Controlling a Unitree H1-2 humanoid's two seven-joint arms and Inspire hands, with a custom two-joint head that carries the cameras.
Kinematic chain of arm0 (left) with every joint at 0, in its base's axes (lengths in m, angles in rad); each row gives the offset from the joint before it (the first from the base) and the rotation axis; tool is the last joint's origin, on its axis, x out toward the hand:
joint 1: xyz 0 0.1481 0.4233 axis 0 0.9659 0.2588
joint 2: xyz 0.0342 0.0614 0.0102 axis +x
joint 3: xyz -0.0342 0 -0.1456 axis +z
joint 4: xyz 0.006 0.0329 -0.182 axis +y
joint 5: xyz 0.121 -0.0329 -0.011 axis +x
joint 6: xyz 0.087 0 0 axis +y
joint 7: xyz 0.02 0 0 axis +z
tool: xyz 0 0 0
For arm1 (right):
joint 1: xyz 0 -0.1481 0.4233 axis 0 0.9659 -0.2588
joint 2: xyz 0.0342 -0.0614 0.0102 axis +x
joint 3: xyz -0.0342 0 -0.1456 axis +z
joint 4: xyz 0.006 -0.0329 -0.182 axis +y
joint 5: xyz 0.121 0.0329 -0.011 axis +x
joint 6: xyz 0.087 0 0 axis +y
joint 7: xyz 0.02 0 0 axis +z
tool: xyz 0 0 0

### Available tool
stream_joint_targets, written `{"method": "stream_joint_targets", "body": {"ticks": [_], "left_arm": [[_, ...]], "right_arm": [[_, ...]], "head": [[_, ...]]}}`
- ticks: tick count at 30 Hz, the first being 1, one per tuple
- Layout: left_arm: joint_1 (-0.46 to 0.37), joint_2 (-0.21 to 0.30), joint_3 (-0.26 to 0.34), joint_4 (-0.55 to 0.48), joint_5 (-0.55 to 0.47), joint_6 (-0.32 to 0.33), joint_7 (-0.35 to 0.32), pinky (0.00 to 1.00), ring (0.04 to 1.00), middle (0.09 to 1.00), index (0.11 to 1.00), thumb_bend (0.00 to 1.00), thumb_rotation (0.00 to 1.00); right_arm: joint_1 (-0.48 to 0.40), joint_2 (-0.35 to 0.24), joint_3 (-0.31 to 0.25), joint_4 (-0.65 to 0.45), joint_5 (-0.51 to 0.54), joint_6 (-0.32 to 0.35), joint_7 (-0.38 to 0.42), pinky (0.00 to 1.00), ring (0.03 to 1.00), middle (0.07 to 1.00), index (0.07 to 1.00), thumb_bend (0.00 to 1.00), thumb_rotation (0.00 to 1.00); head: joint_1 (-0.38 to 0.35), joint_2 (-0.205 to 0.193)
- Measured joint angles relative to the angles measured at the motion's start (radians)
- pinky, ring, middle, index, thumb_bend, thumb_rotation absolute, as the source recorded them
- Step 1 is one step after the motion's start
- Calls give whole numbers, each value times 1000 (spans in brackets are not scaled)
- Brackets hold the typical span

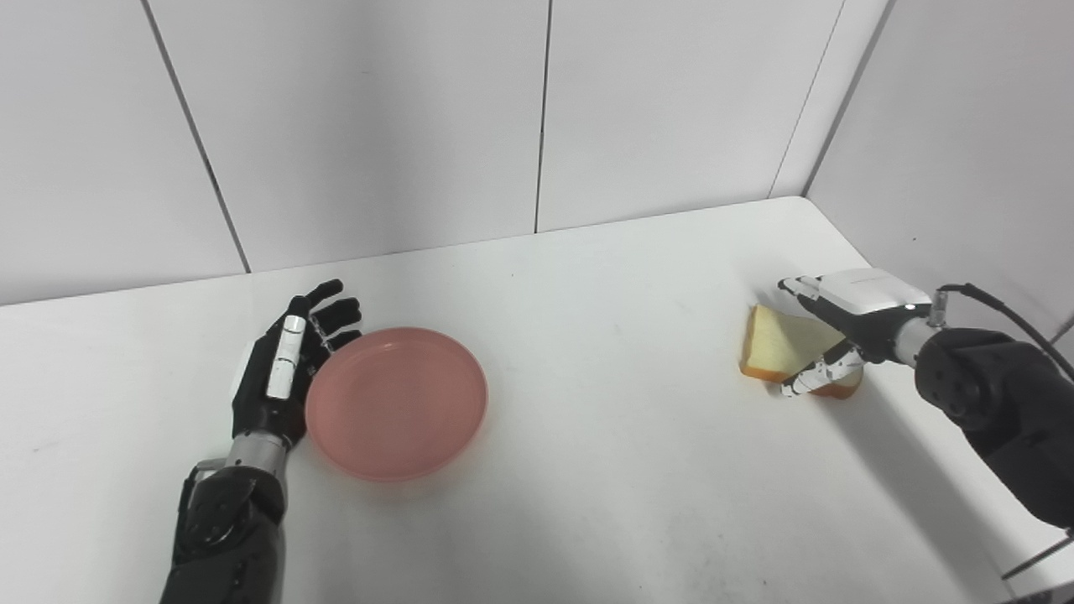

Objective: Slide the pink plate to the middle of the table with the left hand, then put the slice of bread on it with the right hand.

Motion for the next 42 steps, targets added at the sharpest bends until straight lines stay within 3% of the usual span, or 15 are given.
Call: {"method": "stream_joint_targets", "body": {"ticks": [6, 16, 25, 31, 33, 35, 36, 38, 40, 42], "left_arm": [[1, 1, -3, -3, 0, 1, 0, 665, 739, 708, 725, 785, 801], [5, 3, -7, -10, 0, 2, -2, 656, 725, 701, 712, 780, 800], [16, 2, -7, -30, 0, 13, -7, 679, 727, 708, 725, 786, 781], [18, 1, -7, -30, 0, 15, -7, 662, 721, 706, 723, 806, 780], [18, -1, -7, -29, 0, 15, -8, 659, 717, 705, 723, 809, 778], [17, -1, -7, -29, -1, 15, -11, 659, 716, 706, 723, 809, 775], [17, -1, -7, -29, -1, 15, -12, 659, 716, 705, 720, 808, 772], [17, -2, -6, -30, -1, 16, -15, 658, 715, 703, 721, 806, 771], [18, -2, -5, -30, -2, 17, -15, 653, 712, 703, 724, 804, 775], [19, -2, -5, -31, -1, 18, -15, 653, 712, 705, 724, 801, 779]], "right_arm": [[-17, 18, 11, 34, -1, 2, -5, 1000, 1000, 1000, 979, 1000, 545], [-61, 32, 50, 125, -1, 1, -23, 1000, 1000, 1000, 976, 1000, 564], [-107, 32, 88, 194, -5, 0, -73, 1000, 1000, 1000, 970, 1000, 480], [-128, 35, 100, 200, 20, 0, -79, 1000, 1000, 1000, 958, 1000, 243], [-133, 38, 100, 197, 40, 0, -82, 1000, 963, 939, 947, 1000, 135], [-134, 40, 98, 192, 67, -1, -89, 892, 813, 811, 910, 958, 52], [-133, 45, 93, 189, 83, -1, -94, 663, 669, 727, 860, 909, 17], [-130, 56, 80, 189, 104, -1, -105, 553, 587, 662, 797, 856, 5], [-127, 56, 81, 190, 109, -1, -117, 529, 586, 643, 714, 797, 1], [-129, 56, 92, 195, 98, -1, -140, 540, 608, 636, 528, 565, 104]], "head": [[6, 2], [15, 5], [20, 9], [21, 9], [21, 11], [21, 12], [20, 14], [21, 14], [21, 14], [23, 17]]}}
